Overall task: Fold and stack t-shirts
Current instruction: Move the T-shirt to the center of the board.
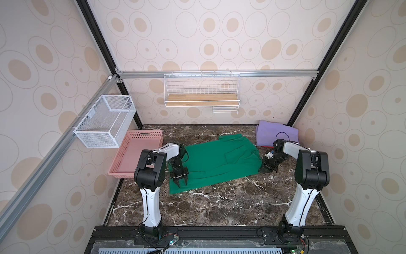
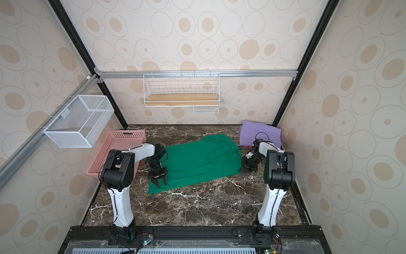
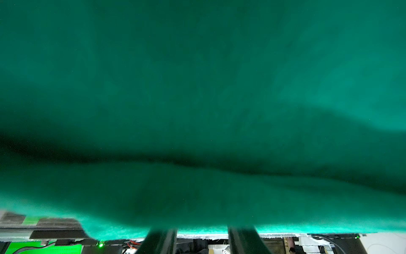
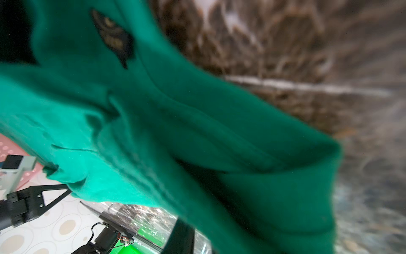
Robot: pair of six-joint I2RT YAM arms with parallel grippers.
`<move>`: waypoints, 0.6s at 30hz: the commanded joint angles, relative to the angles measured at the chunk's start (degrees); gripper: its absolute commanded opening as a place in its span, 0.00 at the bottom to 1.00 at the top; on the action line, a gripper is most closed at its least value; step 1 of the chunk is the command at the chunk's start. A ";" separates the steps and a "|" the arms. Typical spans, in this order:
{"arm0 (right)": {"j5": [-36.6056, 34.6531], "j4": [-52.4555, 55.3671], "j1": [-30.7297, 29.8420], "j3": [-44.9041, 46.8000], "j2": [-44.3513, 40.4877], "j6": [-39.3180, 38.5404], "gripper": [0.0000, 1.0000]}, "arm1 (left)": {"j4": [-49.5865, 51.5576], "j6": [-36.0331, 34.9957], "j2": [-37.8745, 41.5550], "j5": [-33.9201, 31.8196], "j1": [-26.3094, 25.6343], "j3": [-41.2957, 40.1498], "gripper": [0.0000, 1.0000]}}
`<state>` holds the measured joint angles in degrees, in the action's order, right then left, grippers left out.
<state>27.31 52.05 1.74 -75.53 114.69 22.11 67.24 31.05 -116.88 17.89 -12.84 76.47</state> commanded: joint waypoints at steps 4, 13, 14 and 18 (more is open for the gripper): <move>-2.77 0.07 1.45 7.58 -2.55 0.66 0.21 | -4.43 -1.21 3.08 -3.41 0.23 -7.62 0.41; -2.55 5.76 1.39 11.89 -12.40 1.20 0.20 | -2.51 2.54 20.27 -2.19 0.18 -18.69 0.41; -2.14 6.38 1.07 12.15 -14.63 1.56 0.21 | -1.32 2.92 22.38 -3.62 0.12 -18.66 0.41; -2.52 8.09 -0.79 5.20 -18.77 3.19 0.21 | 0.18 5.98 26.54 -6.22 0.11 -12.50 0.42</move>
<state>25.52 57.89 2.20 -65.30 98.56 23.81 65.93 33.93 -92.29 14.70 -12.86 59.13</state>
